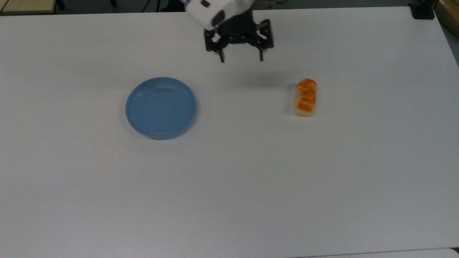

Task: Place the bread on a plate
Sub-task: 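Move the open gripper over the orange-topped bread roll and lower, then close the gripper on the bread roll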

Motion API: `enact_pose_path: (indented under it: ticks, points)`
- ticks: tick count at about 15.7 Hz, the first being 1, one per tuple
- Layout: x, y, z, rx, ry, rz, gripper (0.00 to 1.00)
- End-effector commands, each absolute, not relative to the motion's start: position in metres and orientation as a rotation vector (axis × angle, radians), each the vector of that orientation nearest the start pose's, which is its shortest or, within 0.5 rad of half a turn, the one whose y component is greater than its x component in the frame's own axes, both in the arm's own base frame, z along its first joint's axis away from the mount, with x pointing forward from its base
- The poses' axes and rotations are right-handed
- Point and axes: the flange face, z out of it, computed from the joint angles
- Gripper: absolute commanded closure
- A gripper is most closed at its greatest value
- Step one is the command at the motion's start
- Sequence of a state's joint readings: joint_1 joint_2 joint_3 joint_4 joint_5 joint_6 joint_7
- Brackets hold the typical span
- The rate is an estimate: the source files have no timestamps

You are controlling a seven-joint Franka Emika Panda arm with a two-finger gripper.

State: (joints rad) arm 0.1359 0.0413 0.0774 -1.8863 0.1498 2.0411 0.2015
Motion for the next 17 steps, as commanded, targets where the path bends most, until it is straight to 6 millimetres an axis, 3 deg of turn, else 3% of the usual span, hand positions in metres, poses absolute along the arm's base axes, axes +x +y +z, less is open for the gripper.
enact_pose_path:
  ticks: [1, 5, 8, 12, 17]
  points:
    - [0.553, 0.203, 0.454, -2.96, 0.104, -0.086, 0.0]
    - [0.541, 0.256, 0.424, -2.989, 0.108, -0.009, 0.0]
    - [0.549, 0.279, 0.399, -3.025, 0.175, -0.043, 0.0]
    - [0.55, 0.312, 0.369, -3.139, 0.058, -0.133, 0.0]
    - [0.572, 0.341, 0.347, -3.16, 0.086, -0.094, 0.0]
